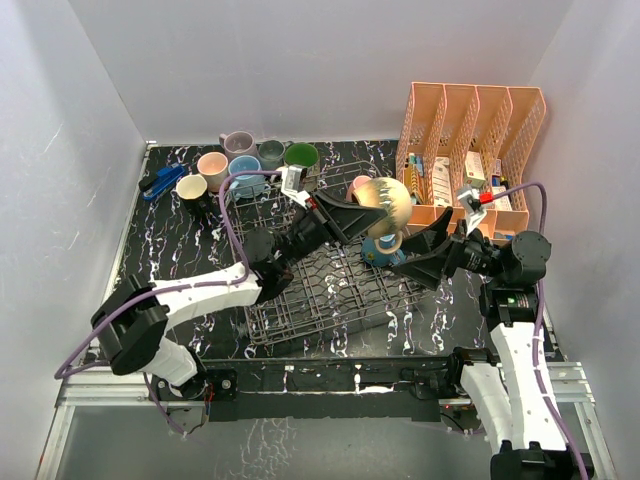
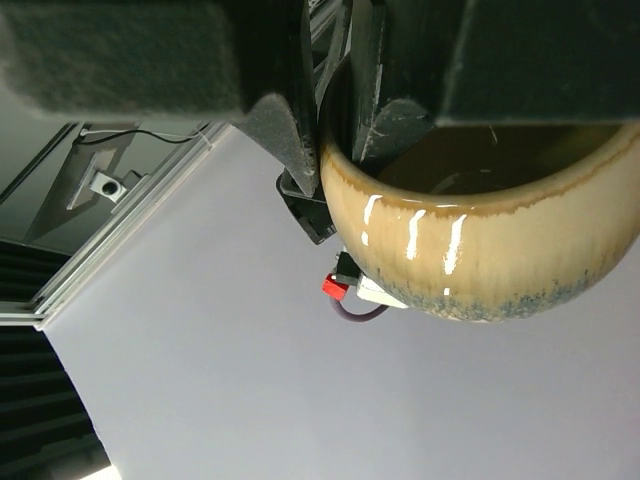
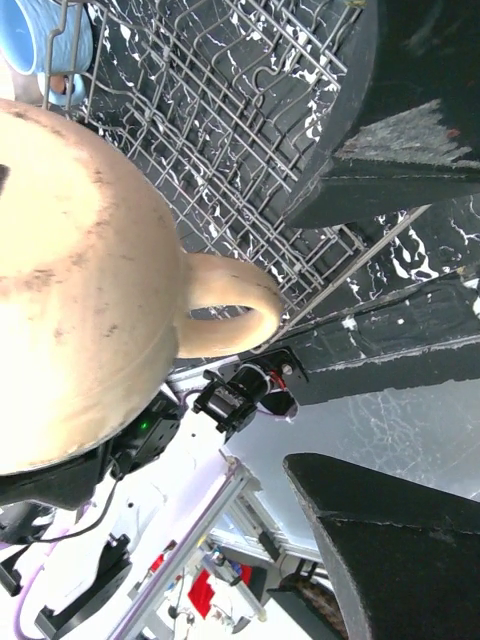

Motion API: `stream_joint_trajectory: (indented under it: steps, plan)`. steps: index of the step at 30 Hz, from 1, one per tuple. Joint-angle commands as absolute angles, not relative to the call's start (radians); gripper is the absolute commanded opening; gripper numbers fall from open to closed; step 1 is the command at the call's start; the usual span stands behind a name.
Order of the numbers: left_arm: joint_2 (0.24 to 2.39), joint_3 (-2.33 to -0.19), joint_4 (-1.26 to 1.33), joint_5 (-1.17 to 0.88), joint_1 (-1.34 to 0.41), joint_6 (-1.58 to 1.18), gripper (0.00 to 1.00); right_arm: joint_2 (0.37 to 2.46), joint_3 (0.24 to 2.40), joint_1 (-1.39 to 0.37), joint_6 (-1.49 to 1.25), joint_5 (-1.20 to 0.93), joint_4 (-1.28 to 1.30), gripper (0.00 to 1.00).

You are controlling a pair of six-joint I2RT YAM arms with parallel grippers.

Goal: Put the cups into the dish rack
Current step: Turn the cup upside down in the dish rack.

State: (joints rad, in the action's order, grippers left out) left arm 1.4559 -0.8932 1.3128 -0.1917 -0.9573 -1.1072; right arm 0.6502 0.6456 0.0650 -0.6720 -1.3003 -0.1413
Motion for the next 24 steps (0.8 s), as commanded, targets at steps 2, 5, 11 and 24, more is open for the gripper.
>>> stream_joint_trajectory:
  steps: [2, 5, 11, 24]
  plan:
    - [1.491, -0.989, 1.578, -0.201, -0.967, -1.181, 0.0, 0.66, 0.616, 0.044, -0.993, -1.232, -0.49, 0.99]
    - [1.521, -1.021, 1.599, -0.213, -0.971, -1.201, 0.0, 0.672, 0.608, 0.039, -1.068, -1.194, -0.543, 0.99]
    - [1.544, -1.057, 1.601, -0.221, -0.984, -1.202, 0.0, 0.703, 0.562, 0.028, -1.208, -1.171, -0.683, 0.99]
    - [1.586, -1.077, 1.641, -0.211, -1.002, -1.213, 0.0, 0.721, 0.557, 0.017, -1.298, -1.119, -0.692, 0.76]
